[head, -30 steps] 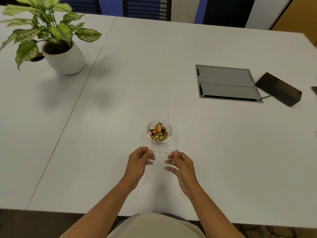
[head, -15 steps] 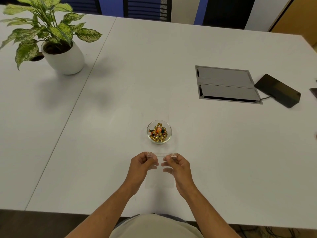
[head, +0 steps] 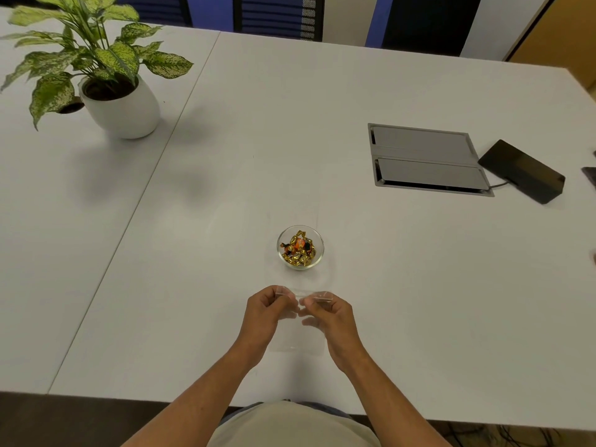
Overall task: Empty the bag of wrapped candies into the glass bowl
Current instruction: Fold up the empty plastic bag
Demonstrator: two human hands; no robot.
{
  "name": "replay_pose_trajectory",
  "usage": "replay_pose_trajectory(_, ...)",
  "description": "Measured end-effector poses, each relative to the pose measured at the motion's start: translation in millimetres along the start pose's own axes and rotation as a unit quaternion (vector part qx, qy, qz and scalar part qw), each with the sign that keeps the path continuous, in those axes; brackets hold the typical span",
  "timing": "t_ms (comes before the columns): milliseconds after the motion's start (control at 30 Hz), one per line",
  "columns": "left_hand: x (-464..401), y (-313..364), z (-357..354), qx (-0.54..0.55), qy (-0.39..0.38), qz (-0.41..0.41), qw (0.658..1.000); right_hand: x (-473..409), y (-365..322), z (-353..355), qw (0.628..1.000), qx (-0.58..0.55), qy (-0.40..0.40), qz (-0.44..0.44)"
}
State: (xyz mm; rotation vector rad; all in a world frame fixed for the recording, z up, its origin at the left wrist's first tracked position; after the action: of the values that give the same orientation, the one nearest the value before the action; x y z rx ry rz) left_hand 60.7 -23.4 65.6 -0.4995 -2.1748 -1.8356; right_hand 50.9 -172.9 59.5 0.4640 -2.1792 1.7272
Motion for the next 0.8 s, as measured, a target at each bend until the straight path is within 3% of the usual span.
replay_pose_trajectory(500,2.7,0.5,0.1,-0.059,0.011,0.007,0.998,-1.0,4.2,-5.3,1.0,0.012,0.0,0.004)
replay_pose_trajectory(800,1.9,0.2,-0.4,-0.038,0.0,0.018,0.999,-0.2,0.1,-6.3,1.0,-0.014,-0.023,-0.011)
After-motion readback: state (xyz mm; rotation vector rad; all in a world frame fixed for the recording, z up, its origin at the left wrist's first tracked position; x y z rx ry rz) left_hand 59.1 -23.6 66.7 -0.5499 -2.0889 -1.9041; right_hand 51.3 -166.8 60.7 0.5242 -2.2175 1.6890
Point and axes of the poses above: each hand's wrist, its own x-axis away from the middle knuckle, its own z-axis out of the back of the hand, y = z × x, the point moved 5 cm from there along -x, towards the middle knuckle, and after that the axes turned 5 degrees about -y, right-handed, at the moved point
